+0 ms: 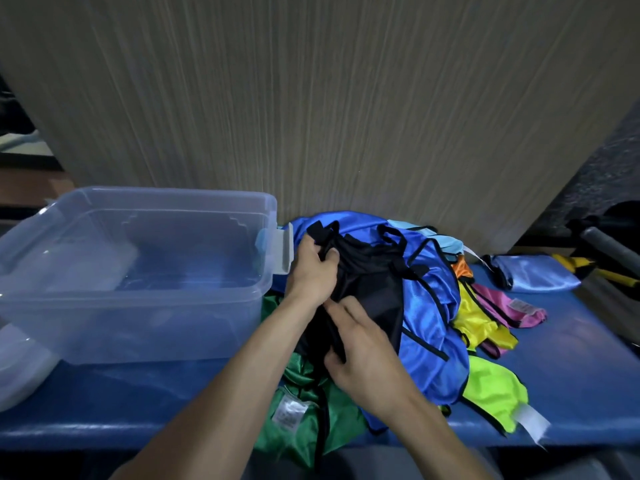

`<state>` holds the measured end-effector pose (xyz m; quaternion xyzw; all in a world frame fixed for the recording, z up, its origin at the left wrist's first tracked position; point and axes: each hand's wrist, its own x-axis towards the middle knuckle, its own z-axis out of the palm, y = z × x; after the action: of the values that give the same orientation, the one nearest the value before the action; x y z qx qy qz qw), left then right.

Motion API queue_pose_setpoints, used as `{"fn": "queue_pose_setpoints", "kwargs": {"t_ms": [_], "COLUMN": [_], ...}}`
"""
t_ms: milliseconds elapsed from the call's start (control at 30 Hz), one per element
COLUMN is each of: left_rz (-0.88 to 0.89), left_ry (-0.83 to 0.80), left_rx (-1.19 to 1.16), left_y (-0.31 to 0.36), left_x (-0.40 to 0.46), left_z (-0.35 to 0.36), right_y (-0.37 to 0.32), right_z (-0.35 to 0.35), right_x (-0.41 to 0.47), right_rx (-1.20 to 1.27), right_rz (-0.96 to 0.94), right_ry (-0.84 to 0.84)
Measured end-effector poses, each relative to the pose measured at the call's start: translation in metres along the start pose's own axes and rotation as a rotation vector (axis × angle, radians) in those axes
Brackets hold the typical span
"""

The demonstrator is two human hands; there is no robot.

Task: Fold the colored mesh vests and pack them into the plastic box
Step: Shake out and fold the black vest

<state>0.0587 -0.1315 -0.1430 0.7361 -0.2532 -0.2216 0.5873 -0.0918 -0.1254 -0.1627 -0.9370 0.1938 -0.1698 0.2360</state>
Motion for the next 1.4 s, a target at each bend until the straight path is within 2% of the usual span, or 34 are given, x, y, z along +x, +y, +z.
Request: {"fn": "queue_pose_setpoints", "kwargs": {"t_ms": [133,300,467,567,733,833,1033,1133,1267,1400], "left_rz": [-0.001,0.029,0.068,0.171,0.405,0.497,0.691,0.738,0.702,0.758], "left_ry": [0.023,0.065,0.018,0.033,0.022,0.001,0.086,0.116,0.079,0.172], "left_rx": [0.033,0.075,0.164,0.272,0.450,0.617,0.697,0.781,0.797,0.767], "left_y": [-0.002,-0.004,-0.001,0.002,-0.002,-0.005,-0.005,-0.007,-0.011,-0.008], "left_x": [0.004,0.005,-0.005,-0.018,-0.022,-0.024,-0.018,-0.011,-0.004,0.002], "left_z": [-0.003,-0.003,-0.008,-0.011,-0.011,-0.010,-0.012,-0.013,-0.012,-0.008], "right_y": [0.005,0.017,0.046,0.061,0.067,0.070,0.076,0.079,0.085,0.091], "right_z": [0.001,-0.008,-0.019,-0.029,-0.034,-0.034,-0.031,-0.029,-0.027,-0.026], "right_x": [-0.007,-0.011,-0.002,0.007,0.026,0.035,0.048,0.048,0.047,0.045], "right_rx": [-0.002,-0.144,-0.117,-0.209,-0.246,-0.258,-0.209,-0.189,-0.156,-0.135], "right_rz": [-0.072,-0.117,0.010,0.092,0.078,0.053,0.023,0.008,-0.020,-0.035], "right_ry": [-0.084,-0.071,0.127,0.192,0.302,0.314,0.329,0.343,0.363,0.394]}}
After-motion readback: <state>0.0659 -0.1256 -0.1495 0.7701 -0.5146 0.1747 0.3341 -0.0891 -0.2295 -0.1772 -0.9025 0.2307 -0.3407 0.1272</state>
